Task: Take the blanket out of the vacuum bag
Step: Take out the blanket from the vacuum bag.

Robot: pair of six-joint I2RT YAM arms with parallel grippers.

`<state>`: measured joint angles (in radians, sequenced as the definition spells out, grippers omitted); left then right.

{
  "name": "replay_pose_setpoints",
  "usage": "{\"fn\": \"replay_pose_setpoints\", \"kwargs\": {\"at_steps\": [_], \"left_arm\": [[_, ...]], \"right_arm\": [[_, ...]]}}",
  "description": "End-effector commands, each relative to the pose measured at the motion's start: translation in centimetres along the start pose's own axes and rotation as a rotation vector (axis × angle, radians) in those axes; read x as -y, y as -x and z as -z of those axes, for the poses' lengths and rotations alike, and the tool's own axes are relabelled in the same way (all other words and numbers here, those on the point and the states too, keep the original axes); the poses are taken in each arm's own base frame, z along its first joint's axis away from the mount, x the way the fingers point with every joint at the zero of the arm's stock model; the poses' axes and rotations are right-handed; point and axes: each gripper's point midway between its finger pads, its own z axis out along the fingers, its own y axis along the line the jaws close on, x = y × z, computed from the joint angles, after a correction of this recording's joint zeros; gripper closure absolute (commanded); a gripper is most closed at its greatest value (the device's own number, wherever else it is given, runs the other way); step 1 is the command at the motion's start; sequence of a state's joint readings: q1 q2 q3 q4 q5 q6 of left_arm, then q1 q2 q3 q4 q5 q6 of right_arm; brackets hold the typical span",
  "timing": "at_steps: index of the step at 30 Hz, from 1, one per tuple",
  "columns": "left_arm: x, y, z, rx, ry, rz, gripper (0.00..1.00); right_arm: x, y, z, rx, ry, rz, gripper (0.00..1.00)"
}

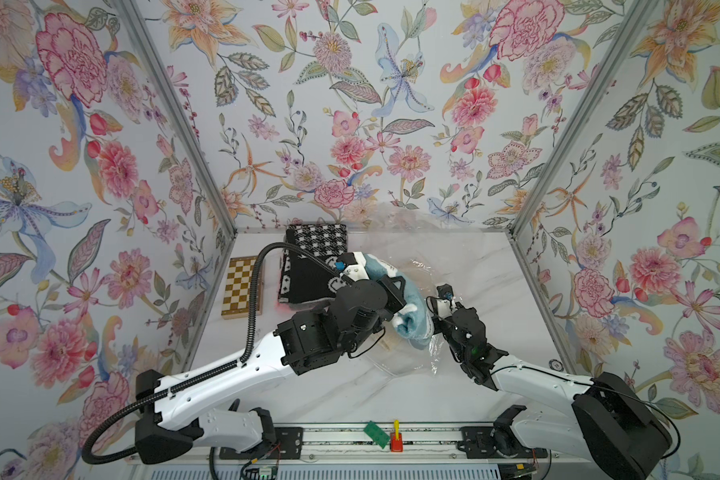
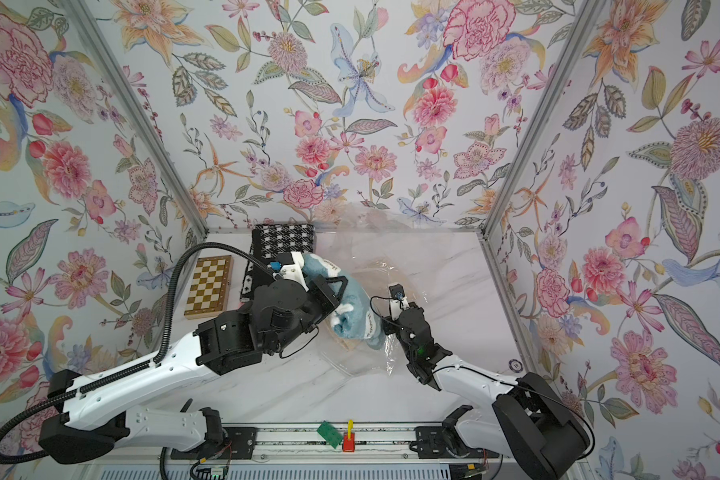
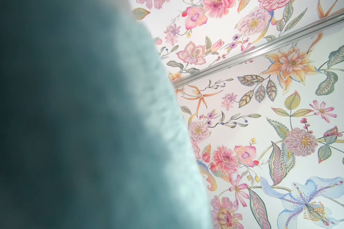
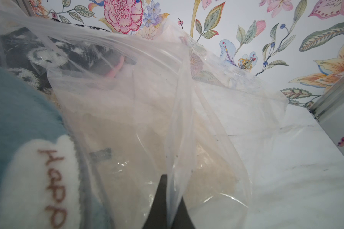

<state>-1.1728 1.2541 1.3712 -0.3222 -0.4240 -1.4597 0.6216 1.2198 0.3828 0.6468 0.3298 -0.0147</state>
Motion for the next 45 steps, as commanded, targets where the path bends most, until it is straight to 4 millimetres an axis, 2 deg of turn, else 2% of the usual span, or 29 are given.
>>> {"fn": "replay_pose_setpoints", "kwargs": {"at_steps": [1, 6, 10, 15, 19, 24, 27, 29, 35, 41, 45], "left_arm": [[3.9, 5.6, 4.0, 0.162, -0.097, 0.010, 1.00], [6.0, 9.0, 6.8, 0.260, -0.153, -0.012, 1.00], [6.0, 12.3, 9.0, 0.392, -0.098, -0.057, 1.00], [6.0, 15.8, 11.1, 0.523, -0.067, -0.105, 1.00], [5.0, 18.1, 11.3, 0.584, -0.001, -0.146, 1.00], [2.1, 20.1, 9.2, 0.585, 0.042, -0.139, 1.00], [0.5, 21.4, 7.7, 0.585, 0.059, -0.139, 1.00], [-0.3, 22.4, 6.3, 0.571, 0.067, -0.140, 1.00], [-1.5, 25.5, 1.5, 0.512, 0.057, -0.179, 1.00], [-2.2, 28.2, -2.7, 0.468, 0.027, -0.256, 1.00], [-2.6, 30.9, -5.0, 0.448, 0.013, -0.289, 1.00]], "right_arm": [[-0.4, 0.2, -0.5, -0.012, 0.004, 0.014, 1.00], [1.1, -1.7, -1.9, -0.119, -0.090, 0.022, 1.00], [3.0, -3.7, -2.7, -0.225, -0.178, -0.015, 1.00], [5.2, -3.8, -1.9, -0.242, -0.245, -0.097, 1.00], [7.2, -3.5, -1.0, -0.278, -0.315, -0.137, 1.00], [9.4, -1.5, 1.2, -0.223, -0.461, -0.031, 1.00], [9.7, -0.3, 2.3, -0.167, -0.493, -0.019, 1.00], [9.5, -0.1, 2.4, -0.150, -0.476, -0.030, 1.00], [6.8, 0.7, 1.9, -0.051, -0.345, -0.023, 1.00], [6.3, -0.2, 1.0, -0.079, -0.332, 0.000, 1.00], [5.9, -0.3, 0.6, -0.092, -0.318, 0.016, 1.00]]}}
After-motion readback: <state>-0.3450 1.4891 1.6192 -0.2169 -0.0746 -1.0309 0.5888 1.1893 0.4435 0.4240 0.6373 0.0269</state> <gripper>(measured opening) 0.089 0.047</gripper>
